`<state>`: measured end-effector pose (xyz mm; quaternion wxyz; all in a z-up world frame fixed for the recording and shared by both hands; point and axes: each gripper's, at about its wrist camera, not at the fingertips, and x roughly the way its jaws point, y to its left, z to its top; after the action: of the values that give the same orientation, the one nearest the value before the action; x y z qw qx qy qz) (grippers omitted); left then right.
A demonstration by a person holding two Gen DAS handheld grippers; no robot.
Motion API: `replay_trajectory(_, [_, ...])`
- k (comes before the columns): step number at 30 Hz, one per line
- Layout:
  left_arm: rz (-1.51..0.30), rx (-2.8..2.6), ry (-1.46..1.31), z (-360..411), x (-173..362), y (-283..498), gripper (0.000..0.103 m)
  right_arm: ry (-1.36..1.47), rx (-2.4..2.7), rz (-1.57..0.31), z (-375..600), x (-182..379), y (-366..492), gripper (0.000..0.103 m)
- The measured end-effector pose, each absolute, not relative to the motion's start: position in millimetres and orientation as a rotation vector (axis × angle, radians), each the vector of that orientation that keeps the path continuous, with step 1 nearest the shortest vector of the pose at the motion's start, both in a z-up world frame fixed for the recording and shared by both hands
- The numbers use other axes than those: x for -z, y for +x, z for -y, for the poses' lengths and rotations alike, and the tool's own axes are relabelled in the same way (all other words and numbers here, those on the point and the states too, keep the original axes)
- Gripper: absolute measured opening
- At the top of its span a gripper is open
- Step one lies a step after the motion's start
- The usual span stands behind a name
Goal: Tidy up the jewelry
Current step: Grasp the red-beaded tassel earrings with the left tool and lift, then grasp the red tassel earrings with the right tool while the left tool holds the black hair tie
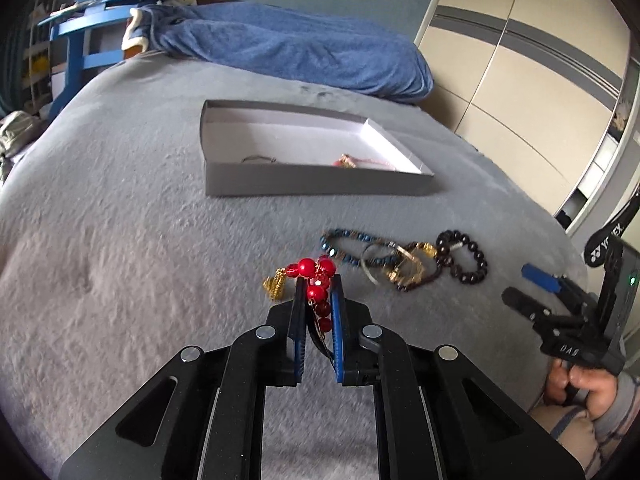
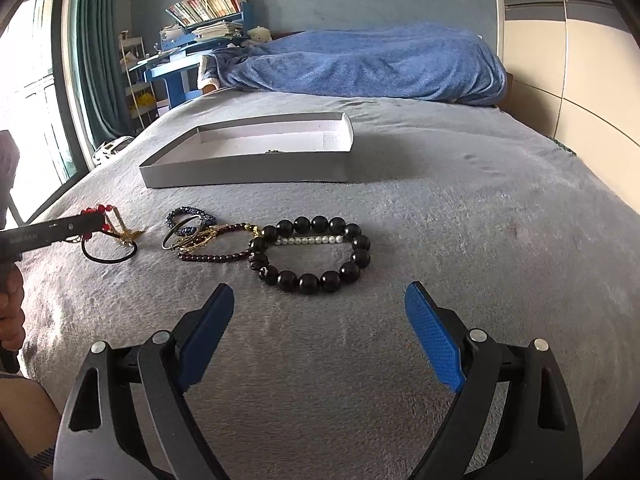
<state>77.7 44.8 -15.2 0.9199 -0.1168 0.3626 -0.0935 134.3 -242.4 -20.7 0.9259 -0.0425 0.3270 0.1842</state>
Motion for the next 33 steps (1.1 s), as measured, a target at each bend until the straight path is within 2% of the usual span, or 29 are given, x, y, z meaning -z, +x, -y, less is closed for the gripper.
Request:
replay_trajectory(16, [-0.791, 0.178, -0.162, -48.9, 22.5, 68.5, 0.009, -0.151, -0.567, -0.636, 192.8, -12.6, 148.2, 0.086])
replay_trajectory(20, [-0.791, 0.176, -0.16, -48.0, 23.3, 66.8, 0.041, -0.168, -0.655, -0.65, 162.5, -22.0, 152.7, 0.086])
replay_trajectory(22, [-0.796, 0.197, -0.16, -44.7, 24.7, 66.7, 0.044, -0.203, -0.678, -0.657, 145.8, -21.5, 153.7, 0.086])
replay_trajectory(26, [-0.829, 0.215, -0.111, -33.2, 31.8, 71.4, 0.042, -0.226, -0.686, -0.674, 130.0, -17.6, 155.3, 0.086])
replay_trajectory(27, [-0.836, 0.217, -0.102, -31.6, 33.9, 73.1, 0.037, -0.228, -0.685, -0.677, 129.2, -16.9, 155.6, 0.086])
replay_trajectory(28, [-0.847, 0.211, -0.091, -30.7, 36.4, 75.6, 0.022, -0.227, -0.682, -0.683, 129.1, -16.3, 156.3, 0.086])
replay_trajectory(33, [-0.775, 0.199, -0.169, -45.6, 23.5, 70.8, 0.017, -0.203, -0.671, -0.7, 134.0, -14.6, 161.2, 0.086])
